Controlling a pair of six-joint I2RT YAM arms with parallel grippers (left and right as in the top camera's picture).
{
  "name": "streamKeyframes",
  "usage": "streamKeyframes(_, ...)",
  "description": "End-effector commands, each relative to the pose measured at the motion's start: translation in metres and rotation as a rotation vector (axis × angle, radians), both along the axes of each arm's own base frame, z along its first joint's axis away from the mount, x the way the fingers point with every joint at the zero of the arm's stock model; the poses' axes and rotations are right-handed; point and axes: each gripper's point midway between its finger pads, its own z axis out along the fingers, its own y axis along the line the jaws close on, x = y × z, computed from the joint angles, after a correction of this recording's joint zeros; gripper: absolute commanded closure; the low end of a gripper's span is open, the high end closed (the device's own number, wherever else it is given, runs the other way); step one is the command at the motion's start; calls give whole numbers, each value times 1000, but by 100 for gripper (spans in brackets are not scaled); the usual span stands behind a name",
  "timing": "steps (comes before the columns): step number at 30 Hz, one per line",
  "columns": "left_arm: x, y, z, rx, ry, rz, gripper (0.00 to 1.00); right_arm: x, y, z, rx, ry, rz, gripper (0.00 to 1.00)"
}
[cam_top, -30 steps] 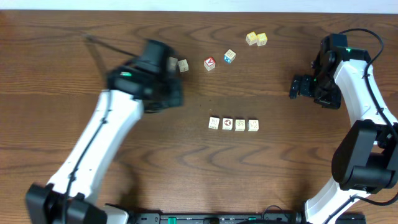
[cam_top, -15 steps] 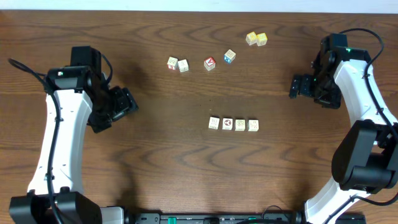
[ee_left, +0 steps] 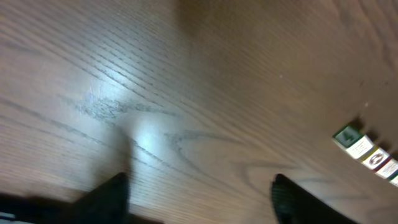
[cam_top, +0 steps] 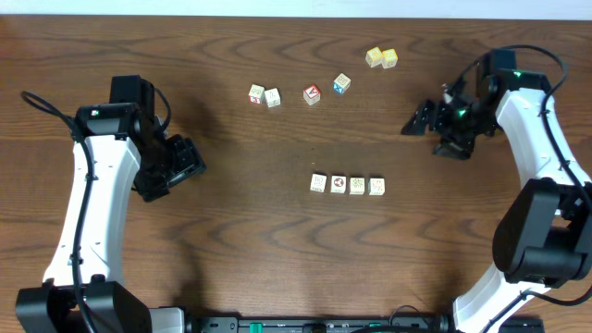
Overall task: Lift 4 blocks
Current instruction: 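Move left gripper to row's left end, right gripper to right end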
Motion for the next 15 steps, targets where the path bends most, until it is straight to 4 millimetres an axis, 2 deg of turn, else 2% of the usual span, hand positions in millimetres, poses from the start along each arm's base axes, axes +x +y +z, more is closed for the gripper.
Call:
streamKeyframes(1,-7,-7,-7,1,29,-40,43,-14,8,-2,-44,29,88,18)
streamKeyframes(3,-12,-13,-13,1,44,-61,52,-29,-10,-11,-183,124,47,27)
streamKeyframes(4,-13,-15,-15,1,49,-72,53,-34,-14,-12,-208,153,34,30)
streamKeyframes(6,-14,-22,-21,1,48,-97,54,-42,-13,-13,-211,186,40,38)
streamKeyframes(9,-14,-31,-29,2,41,-132,63,-49,-11,-8,-206,203,48,42)
streamKeyframes(13,-10,-42,-34,3,17,-171,63,-55,-11,9,-209,157,41,43)
streamKeyframes(15,-7,-45,-33,3,1,-178,56,-60,-11,24,-215,103,27,41)
